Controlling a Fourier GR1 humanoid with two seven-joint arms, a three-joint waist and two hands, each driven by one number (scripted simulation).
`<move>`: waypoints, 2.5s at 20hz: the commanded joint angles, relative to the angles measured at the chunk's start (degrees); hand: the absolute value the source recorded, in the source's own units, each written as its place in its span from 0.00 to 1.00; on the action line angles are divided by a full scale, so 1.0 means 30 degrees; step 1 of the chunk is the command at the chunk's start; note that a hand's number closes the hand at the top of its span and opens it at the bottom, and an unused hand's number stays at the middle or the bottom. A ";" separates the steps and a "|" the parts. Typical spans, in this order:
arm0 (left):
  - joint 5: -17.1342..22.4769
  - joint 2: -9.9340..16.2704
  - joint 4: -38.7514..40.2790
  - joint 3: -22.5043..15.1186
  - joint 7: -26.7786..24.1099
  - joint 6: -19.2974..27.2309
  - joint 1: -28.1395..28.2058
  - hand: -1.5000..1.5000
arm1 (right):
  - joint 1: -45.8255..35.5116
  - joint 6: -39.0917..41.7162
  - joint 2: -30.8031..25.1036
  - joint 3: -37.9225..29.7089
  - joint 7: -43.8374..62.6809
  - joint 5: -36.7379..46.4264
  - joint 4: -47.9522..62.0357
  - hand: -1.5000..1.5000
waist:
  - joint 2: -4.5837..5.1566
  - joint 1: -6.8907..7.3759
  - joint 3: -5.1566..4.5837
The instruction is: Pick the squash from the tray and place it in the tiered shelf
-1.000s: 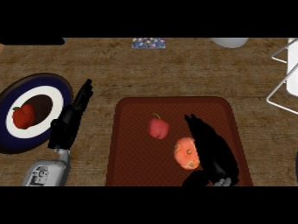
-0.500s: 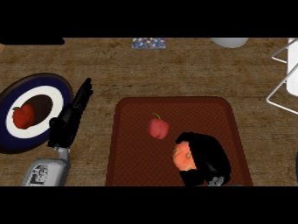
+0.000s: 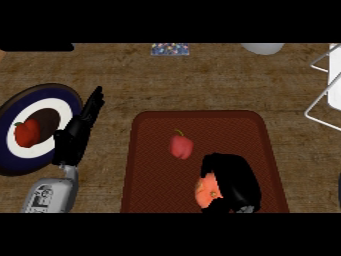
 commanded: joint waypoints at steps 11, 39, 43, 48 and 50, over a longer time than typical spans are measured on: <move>0.0240 -0.0022 0.0064 0.0511 -0.0024 0.0299 0.0381 0.50 | 0.3283 0.3159 -1.0914 -0.1747 -1.6035 -0.7276 -0.4997 1.00 | -0.0193 -0.1331 0.0250; -0.0181 -0.0278 -0.0393 -0.0273 -0.0257 0.0198 0.0713 0.50 | 0.3017 1.1021 -2.3702 -2.1729 -2.7765 -2.6862 0.9369 1.00 | 0.0068 -0.0103 0.0076; -0.0171 -0.0412 0.0264 -0.0351 -0.0732 0.0090 0.0573 0.50 | 0.2378 1.1603 -2.4733 -2.2040 -2.7291 -2.8034 1.1538 1.00 | 0.0166 0.0153 0.0080; 0.0256 0.0011 -0.0214 -0.0091 -0.0014 -0.0488 -0.0285 0.50 | 0.0681 1.1012 -2.5683 -2.1037 -2.6236 -2.8461 1.3172 1.00 | 0.0211 0.0867 0.0073; -0.0144 -0.0444 -0.0114 -0.0659 0.0208 -0.0253 -0.0379 0.50 | 0.0024 1.1042 -2.6147 -2.1142 -2.6105 -2.8881 1.4071 1.00 | 0.0244 0.0983 0.0085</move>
